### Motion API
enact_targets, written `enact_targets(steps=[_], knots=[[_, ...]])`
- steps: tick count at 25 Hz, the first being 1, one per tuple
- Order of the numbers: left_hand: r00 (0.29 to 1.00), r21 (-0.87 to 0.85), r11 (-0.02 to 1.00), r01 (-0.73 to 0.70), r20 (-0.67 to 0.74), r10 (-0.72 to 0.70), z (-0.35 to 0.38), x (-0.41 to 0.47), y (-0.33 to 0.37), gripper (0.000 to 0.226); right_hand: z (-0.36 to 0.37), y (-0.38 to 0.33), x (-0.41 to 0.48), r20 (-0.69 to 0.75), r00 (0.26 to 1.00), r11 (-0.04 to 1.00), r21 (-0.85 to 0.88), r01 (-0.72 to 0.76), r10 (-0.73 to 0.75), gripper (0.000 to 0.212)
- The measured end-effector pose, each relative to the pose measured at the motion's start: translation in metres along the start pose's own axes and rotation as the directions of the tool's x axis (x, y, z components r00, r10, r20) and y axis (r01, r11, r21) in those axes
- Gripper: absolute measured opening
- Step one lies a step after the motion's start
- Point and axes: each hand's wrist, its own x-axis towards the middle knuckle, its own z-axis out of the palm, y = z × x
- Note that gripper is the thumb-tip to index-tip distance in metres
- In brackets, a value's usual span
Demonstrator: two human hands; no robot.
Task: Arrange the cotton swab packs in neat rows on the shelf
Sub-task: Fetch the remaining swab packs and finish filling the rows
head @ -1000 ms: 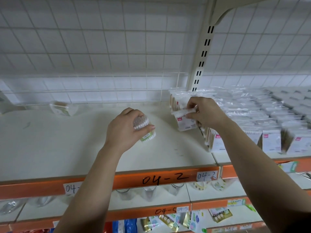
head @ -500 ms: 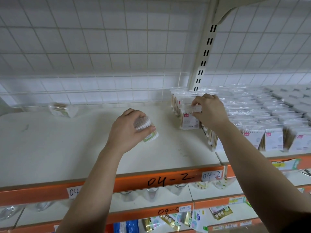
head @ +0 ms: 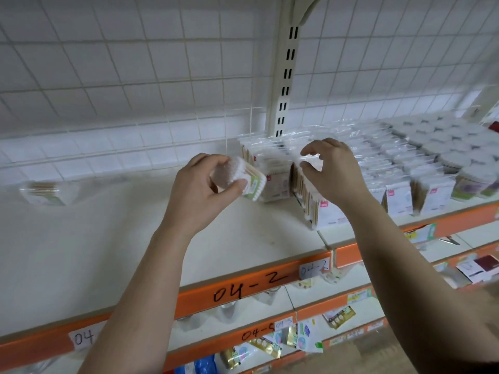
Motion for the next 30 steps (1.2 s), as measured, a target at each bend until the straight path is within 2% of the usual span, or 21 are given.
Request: enact_targets(steps=[5,11,14,16,18,21,24,26,28,30], knots=[[0.995,-0.007,0.997,-0.078,-0.057,0.077,0.038,0.023,0.051,0.036,-0.043,0.036,-0.009,-0.081,0.997,1.0,-0.011,-0.02,0.019,0.017],[0.988,-0.078,0.987,-0.139,-0.083,0.133,0.121,0.048,0.128,0.033,-0.1,0.121,-0.022,-0.109,0.994,0.999,-0.034,-0.021,0.017,0.016],[0.995,-0.163,0.982,-0.095,-0.031,0.092,0.177,0.059,0.174,0.03,-0.135,0.177,-0.031,-0.107,0.994,0.999,-0.047,-0.028,0.023,0.016],[0.997,-0.197,0.977,-0.078,-0.011,0.077,0.211,0.065,0.201,0.039,-0.158,0.209,-0.037,-0.114,0.993,0.999,-0.049,-0.024,0.018,0.014],[0.997,-0.23,0.971,-0.073,0.002,0.075,0.24,0.072,0.223,0.045,-0.178,0.238,-0.042,-0.119,0.993,0.999,-0.048,-0.014,0.008,0.012],[0.992,-0.292,0.952,-0.094,0.055,0.115,0.284,0.084,0.256,0.043,-0.203,0.285,-0.05,-0.094,0.995,0.999,-0.038,-0.036,0.033,0.014],[0.978,-0.259,0.955,-0.142,0.114,0.177,0.321,0.1,0.281,0.037,-0.22,0.326,-0.051,-0.096,0.994,0.997,-0.044,-0.057,0.052,0.014],[0.975,-0.251,0.961,-0.116,0.157,0.158,0.342,0.114,0.294,0.035,-0.228,0.348,-0.048,-0.107,0.992,0.997,-0.039,-0.072,0.067,0.014],[0.966,-0.262,0.962,-0.076,0.221,0.136,0.363,0.132,0.305,0.041,-0.236,0.372,-0.042,-0.119,0.989,0.995,-0.036,-0.096,0.091,0.015],[0.95,-0.237,0.965,-0.108,0.261,0.17,0.384,0.152,0.313,0.049,-0.241,0.396,-0.036,-0.127,0.986,0.992,-0.046,-0.117,0.11,0.016]])
